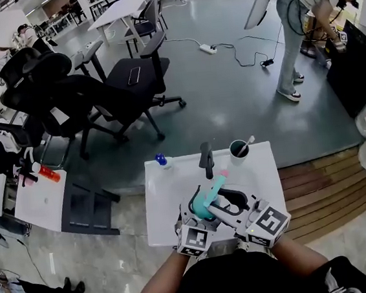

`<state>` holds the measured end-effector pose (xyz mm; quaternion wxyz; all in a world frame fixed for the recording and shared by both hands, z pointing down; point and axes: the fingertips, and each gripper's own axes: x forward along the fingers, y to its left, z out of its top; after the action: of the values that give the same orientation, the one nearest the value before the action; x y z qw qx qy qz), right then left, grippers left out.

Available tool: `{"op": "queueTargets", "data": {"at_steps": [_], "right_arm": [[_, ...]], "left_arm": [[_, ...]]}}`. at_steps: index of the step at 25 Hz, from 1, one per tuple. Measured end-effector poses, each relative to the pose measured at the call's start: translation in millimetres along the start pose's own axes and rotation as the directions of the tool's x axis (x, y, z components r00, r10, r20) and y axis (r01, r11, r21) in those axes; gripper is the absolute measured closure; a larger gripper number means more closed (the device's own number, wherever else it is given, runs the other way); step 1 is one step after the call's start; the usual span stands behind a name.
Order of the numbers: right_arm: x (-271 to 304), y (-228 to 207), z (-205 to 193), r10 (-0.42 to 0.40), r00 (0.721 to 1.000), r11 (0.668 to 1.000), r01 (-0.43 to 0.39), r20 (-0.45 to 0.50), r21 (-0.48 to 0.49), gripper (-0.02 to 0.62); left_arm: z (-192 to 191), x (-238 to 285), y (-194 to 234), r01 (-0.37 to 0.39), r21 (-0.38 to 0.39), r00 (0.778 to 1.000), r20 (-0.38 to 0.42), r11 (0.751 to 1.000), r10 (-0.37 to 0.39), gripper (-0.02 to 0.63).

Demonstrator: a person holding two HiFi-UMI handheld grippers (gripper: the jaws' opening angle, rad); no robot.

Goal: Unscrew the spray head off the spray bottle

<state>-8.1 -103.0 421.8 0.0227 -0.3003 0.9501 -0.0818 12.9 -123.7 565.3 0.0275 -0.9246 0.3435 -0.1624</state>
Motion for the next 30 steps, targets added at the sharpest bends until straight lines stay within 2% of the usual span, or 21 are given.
{"op": "queueTargets", "data": {"at_steps": [4, 7, 12, 16, 19, 22, 24, 25, 27, 28, 30], "right_arm": [[-1.9, -2.5, 6.4, -0.028, 0.999, 0.999, 0.029, 0.025, -0.02, 0.448], [-7.7, -0.5, 13.5, -0.008, 0.998, 1.0, 0.009, 0.056, -0.023, 0.457], [-14.8, 5.0, 21.4, 0.061, 0.995, 0.997, -0.057, 0.08, -0.048, 0.46], [-19.1, 19.5, 31.1, 0.163, 0.982, 0.986, -0.161, 0.095, -0.035, 0.462], [-29.3, 36.3, 38.0, 0.312, 0.947, 0.95, -0.309, 0.08, -0.038, 0.462], [-42.6, 53.1, 41.9, 0.472, 0.88, 0.88, -0.466, 0.051, -0.092, 0.462], [-49.1, 61.5, 41.9, 0.536, 0.844, 0.838, -0.529, 0.019, -0.133, 0.46], [-50.3, 63.2, 41.5, 0.549, 0.836, 0.828, -0.542, 0.009, -0.144, 0.46], [-47.0, 60.8, 43.2, 0.537, 0.843, 0.835, -0.527, 0.026, -0.156, 0.459], [-43.0, 57.1, 45.1, 0.51, 0.858, 0.853, -0.498, 0.053, -0.154, 0.456], [-33.9, 47.6, 47.5, 0.432, 0.895, 0.899, -0.419, 0.11, -0.126, 0.434]], "left_arm": [[5.6, 1.1, -1.6, -0.006, 0.011, 1.0, -0.011, 1.0, 0.006, 0.135], [13.4, -1.2, -3.9, 0.005, 0.029, 1.0, -0.005, 1.0, -0.005, 0.135], [31.4, -8.3, -10.0, 0.061, 0.074, 0.998, 0.005, 0.995, -0.061, 0.135], [39.5, -16.1, -23.7, 0.163, 0.059, 0.986, 0.034, 0.985, -0.165, 0.135], [58.3, -26.9, -43.7, 0.304, 0.093, 0.947, 0.084, 0.948, -0.311, 0.135], [71.1, -41.0, -65.7, 0.45, 0.144, 0.878, 0.109, 0.881, -0.466, 0.135], [68.4, -48.4, -74.9, 0.51, 0.165, 0.842, 0.105, 0.844, -0.529, 0.135], [67.0, -50.0, -76.0, 0.521, 0.17, 0.835, 0.103, 0.837, -0.54, 0.135], [70.7, -47.8, -70.4, 0.501, 0.167, 0.846, 0.115, 0.849, -0.521, 0.135], [73.9, -44.2, -63.9, 0.47, 0.154, 0.863, 0.126, 0.869, -0.49, 0.135], [74.3, -35.2, -43.4, 0.363, 0.11, 0.917, 0.137, 0.925, -0.376, 0.135]]}}
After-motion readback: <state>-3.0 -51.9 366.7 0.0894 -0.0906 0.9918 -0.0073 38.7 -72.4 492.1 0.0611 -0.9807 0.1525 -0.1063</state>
